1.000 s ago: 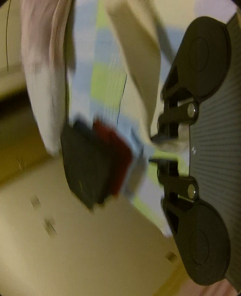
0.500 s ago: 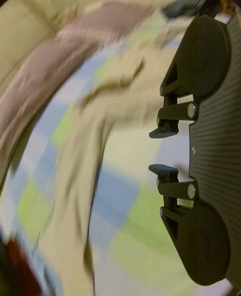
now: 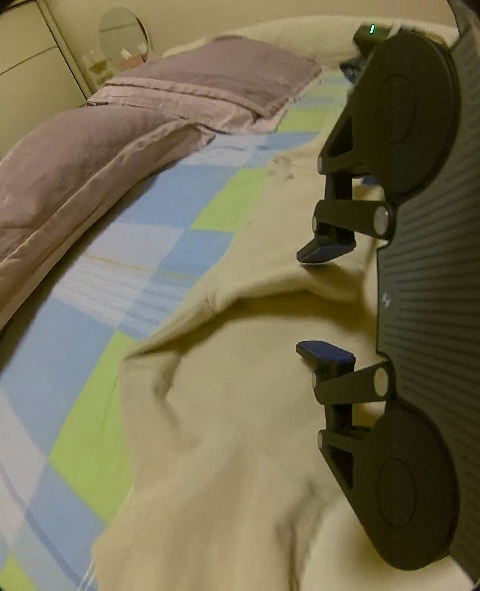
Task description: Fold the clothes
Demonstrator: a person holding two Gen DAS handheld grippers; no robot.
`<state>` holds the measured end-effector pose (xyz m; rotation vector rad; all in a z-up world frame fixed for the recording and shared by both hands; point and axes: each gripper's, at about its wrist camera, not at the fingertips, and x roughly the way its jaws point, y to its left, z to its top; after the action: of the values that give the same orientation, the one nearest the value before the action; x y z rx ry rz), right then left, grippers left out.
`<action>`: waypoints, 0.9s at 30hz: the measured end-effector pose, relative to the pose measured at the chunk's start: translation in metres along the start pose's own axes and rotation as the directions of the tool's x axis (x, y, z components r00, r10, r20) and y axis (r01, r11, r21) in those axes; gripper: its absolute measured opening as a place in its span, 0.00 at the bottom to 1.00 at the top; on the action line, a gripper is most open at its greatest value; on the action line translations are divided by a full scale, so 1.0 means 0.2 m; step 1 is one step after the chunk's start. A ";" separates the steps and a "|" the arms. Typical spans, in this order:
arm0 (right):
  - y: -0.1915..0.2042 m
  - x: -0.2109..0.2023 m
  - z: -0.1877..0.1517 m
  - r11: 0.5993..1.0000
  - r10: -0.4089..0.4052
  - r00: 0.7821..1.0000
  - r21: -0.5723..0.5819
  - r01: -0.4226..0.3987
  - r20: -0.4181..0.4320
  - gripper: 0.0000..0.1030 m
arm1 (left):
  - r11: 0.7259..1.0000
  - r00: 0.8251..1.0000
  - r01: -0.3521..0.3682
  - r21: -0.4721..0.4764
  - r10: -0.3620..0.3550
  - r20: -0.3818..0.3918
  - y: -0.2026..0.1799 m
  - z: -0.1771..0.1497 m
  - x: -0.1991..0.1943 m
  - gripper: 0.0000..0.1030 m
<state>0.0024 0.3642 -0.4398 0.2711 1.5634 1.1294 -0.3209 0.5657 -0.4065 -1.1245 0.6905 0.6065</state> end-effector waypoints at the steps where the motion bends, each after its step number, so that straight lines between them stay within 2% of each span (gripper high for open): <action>1: 0.00 0.06 0.03 1.000 -0.010 1.000 -0.004 0.010 -0.023 0.42 | 1.000 1.000 0.006 0.000 -0.006 -0.014 0.00 0.02 0.04 0.35; 2: 0.00 0.11 0.06 1.000 -0.019 0.999 -0.011 0.018 -0.047 0.12 | 1.000 1.000 0.011 0.000 -0.011 -0.028 0.00 0.04 0.08 0.26; 3: 0.01 0.14 0.08 0.999 -0.013 0.998 -0.031 0.011 -0.061 0.11 | 1.000 0.999 0.023 0.001 -0.023 -0.041 -0.01 0.06 0.11 0.00; 4: 0.03 0.16 0.11 0.999 -0.006 0.997 -0.051 0.003 -0.075 0.06 | 0.999 0.998 0.041 -0.005 -0.041 -0.037 -0.01 0.09 0.12 0.02; 6: 0.05 0.20 0.16 0.996 0.020 0.995 -0.081 -0.028 -0.093 0.05 | 0.997 0.997 0.076 -0.019 -0.076 -0.027 -0.01 0.14 0.12 0.02; 8: 0.09 0.19 0.27 0.993 0.084 0.993 -0.070 -0.090 -0.085 0.05 | 0.991 0.991 0.134 -0.028 -0.133 0.027 -0.04 0.30 0.14 0.02; 10: 0.14 0.19 0.43 0.984 0.172 0.985 -0.037 -0.173 -0.028 0.05 | 0.982 0.980 0.182 -0.051 -0.177 0.094 -0.07 0.46 0.16 0.03; 11: 0.17 0.19 0.52 0.979 0.204 0.979 -0.013 -0.204 0.023 0.06 | 0.977 0.973 0.200 -0.071 -0.190 0.133 -0.09 0.54 0.17 0.08; 12: 0.20 0.20 0.61 0.972 0.235 0.969 0.010 -0.236 0.075 0.06 | 0.971 0.964 0.219 -0.091 -0.201 0.172 -0.10 0.62 0.18 0.09; 13: 0.23 0.20 0.70 0.966 0.253 0.960 0.027 -0.258 0.121 0.17 | 0.974 0.961 0.201 -0.108 -0.174 0.214 -0.10 0.66 0.18 0.10; 14: 0.26 0.22 0.77 0.974 0.219 0.966 0.028 -0.225 0.138 0.38 | 0.976 0.956 0.181 -0.125 -0.144 0.256 -0.10 0.69 0.18 0.12; 15: 0.29 0.24 0.83 0.982 0.183 0.970 0.024 -0.190 0.161 0.51 | 0.976 0.948 0.162 -0.143 -0.113 0.297 -0.10 0.72 0.17 0.17; 16: 0.31 0.21 0.84 0.989 0.145 0.965 -0.018 -0.145 0.221 0.59 | 0.979 0.946 0.151 -0.134 -0.105 0.306 -0.08 0.72 0.16 0.22; 17: 0.33 0.18 0.84 0.990 0.133 0.955 -0.078 -0.116 0.265 0.59 | 0.982 0.945 0.141 -0.122 -0.097 0.314 -0.07 0.71 0.15 0.29; 19: 0.30 0.17 0.83 0.988 0.125 0.959 -0.118 -0.098 0.254 0.59 | 0.987 0.949 0.107 -0.118 -0.066 0.307 -0.03 0.66 0.12 0.28; 20: 0.28 0.16 0.82 0.986 0.121 0.962 -0.143 -0.088 0.244 0.59 | 0.991 0.958 0.105 -0.081 -0.080 0.275 -0.03 0.63 0.12 0.27; 21: 0.27 0.16 0.79 0.979 0.114 0.971 -0.191 -0.073 0.212 0.59 | 0.994 0.966 0.106 -0.041 -0.093 0.241 -0.02 0.60 0.12 0.20; 22: 0.26 0.17 0.76 0.967 0.100 0.979 -0.250 -0.054 0.177 0.56 | 0.996 0.977 0.079 0.048 -0.086 0.194 -0.06 0.56 0.14 0.15; 23: 0.28 0.20 0.71 0.934 0.058 0.990 -0.358 -0.008 0.129 0.38 | 0.989 0.986 0.054 0.141 -0.074 0.146 -0.09 0.52 0.16 0.09; 24: 0.31 0.23 0.66 0.889 0.011 0.996 -0.457 0.030 0.087 0.31 | 0.966 0.994 0.019 0.257 -0.046 0.099 -0.15 0.48 0.20 0.09; 26: 0.38 0.34 0.56 0.799 -0.079 0.996 -0.595 0.085 0.037 0.30 | 0.925 0.995 -0.072 0.374 0.043 0.086 -0.23 0.45 0.33 0.09; 27: 0.39 0.39 0.54 0.762 -0.104 0.994 -0.639 0.107 0.043 0.30 | 0.896 0.993 -0.115 0.430 0.088 0.084 -0.27 0.44 0.39 0.09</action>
<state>0.0382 0.5131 -0.4200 -0.2777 1.0792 1.4967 -0.2133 0.6388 -0.4089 -0.6535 0.7879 0.5390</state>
